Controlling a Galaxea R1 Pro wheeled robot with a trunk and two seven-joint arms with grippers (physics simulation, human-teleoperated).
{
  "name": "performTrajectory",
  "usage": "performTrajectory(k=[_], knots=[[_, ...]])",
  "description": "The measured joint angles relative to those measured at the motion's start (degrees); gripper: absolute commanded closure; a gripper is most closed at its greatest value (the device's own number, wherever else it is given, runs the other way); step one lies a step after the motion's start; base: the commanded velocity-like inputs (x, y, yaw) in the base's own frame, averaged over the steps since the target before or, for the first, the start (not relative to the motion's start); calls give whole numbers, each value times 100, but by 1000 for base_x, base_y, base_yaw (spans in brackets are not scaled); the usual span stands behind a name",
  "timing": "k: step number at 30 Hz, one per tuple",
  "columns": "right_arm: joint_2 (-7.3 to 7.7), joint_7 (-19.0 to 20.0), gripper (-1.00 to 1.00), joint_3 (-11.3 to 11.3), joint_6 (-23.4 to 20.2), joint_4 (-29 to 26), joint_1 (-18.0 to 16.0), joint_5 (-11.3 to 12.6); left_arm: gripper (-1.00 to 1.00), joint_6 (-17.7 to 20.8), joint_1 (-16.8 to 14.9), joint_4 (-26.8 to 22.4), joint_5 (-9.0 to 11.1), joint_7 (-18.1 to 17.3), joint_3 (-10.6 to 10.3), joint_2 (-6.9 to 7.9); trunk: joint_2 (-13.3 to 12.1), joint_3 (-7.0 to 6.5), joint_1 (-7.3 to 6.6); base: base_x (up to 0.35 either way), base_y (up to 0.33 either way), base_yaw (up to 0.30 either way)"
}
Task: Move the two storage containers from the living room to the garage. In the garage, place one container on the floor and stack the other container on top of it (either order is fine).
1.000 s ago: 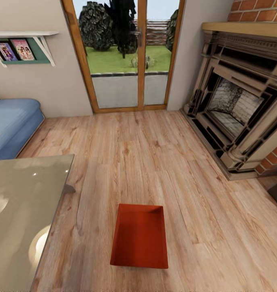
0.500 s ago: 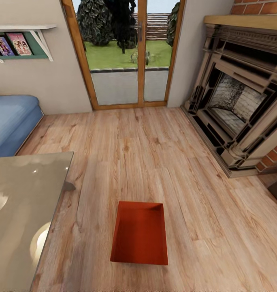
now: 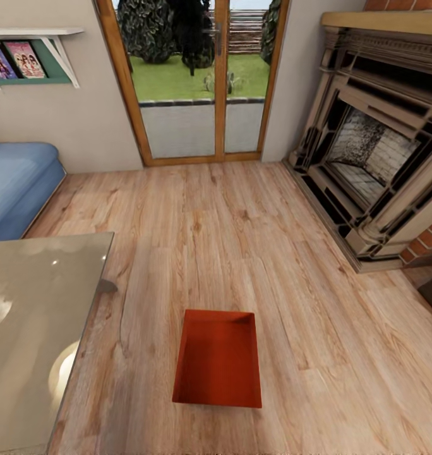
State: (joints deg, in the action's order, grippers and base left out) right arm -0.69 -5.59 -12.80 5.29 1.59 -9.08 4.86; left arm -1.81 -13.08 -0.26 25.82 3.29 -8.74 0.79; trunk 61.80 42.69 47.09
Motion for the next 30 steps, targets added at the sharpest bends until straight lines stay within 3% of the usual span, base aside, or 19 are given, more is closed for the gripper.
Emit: performTrajectory(k=[20, 30], knots=[[2, 0, -100, 0, -10, 8, 0, 8, -100, 0, 0, 0, 1, 0, 0, 0, 0, 183, 0, 0, 0, 0], [-4, 3, -100, -1, -19, 8, 0, 1, -100, 0, 0, 0, 0, 0, 0, 0, 0, 197, 0, 0, 0, 0]])
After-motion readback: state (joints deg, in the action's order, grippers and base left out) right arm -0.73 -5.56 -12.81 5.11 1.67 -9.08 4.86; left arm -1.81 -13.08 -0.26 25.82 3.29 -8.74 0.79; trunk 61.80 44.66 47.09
